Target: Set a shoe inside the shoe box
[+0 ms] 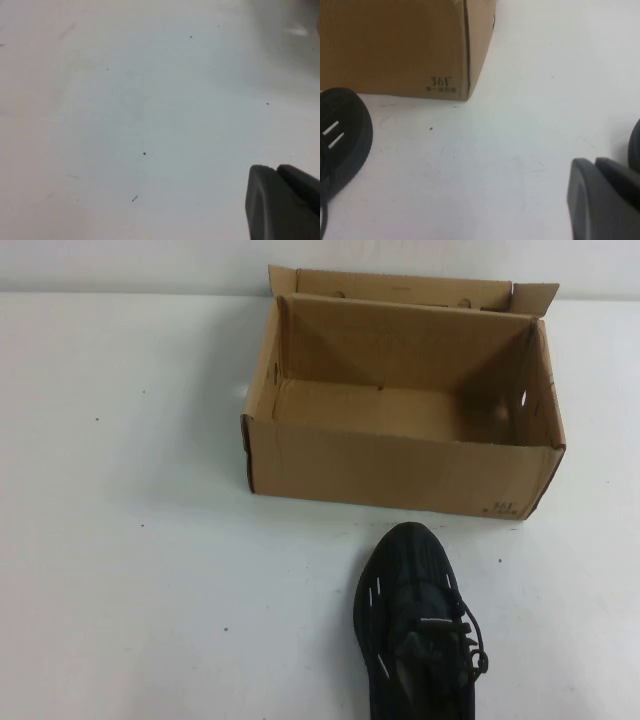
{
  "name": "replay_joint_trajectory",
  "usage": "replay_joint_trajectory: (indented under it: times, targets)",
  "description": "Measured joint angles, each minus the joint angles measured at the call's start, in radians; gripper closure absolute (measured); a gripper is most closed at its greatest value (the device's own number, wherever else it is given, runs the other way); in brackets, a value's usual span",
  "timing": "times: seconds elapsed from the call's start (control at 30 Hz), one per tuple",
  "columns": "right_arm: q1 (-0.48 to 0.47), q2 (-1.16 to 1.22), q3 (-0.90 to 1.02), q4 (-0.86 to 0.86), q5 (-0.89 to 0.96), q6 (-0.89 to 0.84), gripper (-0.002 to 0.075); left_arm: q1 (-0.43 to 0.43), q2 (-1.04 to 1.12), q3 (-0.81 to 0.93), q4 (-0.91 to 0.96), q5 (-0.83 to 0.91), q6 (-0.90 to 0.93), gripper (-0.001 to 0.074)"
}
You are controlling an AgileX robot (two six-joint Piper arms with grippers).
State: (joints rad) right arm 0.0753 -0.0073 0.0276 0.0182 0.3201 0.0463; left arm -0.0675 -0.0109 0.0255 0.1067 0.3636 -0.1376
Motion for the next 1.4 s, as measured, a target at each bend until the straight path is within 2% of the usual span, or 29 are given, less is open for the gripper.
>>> replay_joint_trajectory:
  times: [0.77,0.97,1.1,1.3,1.4]
  targets:
    - [0.0,0.0,0.001,0.0,-0.012,0.0,0.0743,0.0,0.0,0.0,0.019,-0.002,0.002,0.0738]
    - [0.0,0.0,0.001,0.0,-0.123,0.0,0.0743,0.0,0.0,0.0,0.019,-0.055,0.0,0.0739]
    - [0.0,0.0,0.001,0.0,-0.287,0.0,0.0743,0.0,0.0,0.0,0.019,-0.188,0.0,0.0738]
    - [0.0,0.0,0.001,0.0,-0.597,0.0,0.0743,0.0,0.0,0.0,0.022,-0.601,0.0,0.0738]
    - [0.0,0.0,0.001,0.0,-0.694,0.0,0.0743,0.0,0.0,0.0,0.024,-0.776,0.0,0.0738]
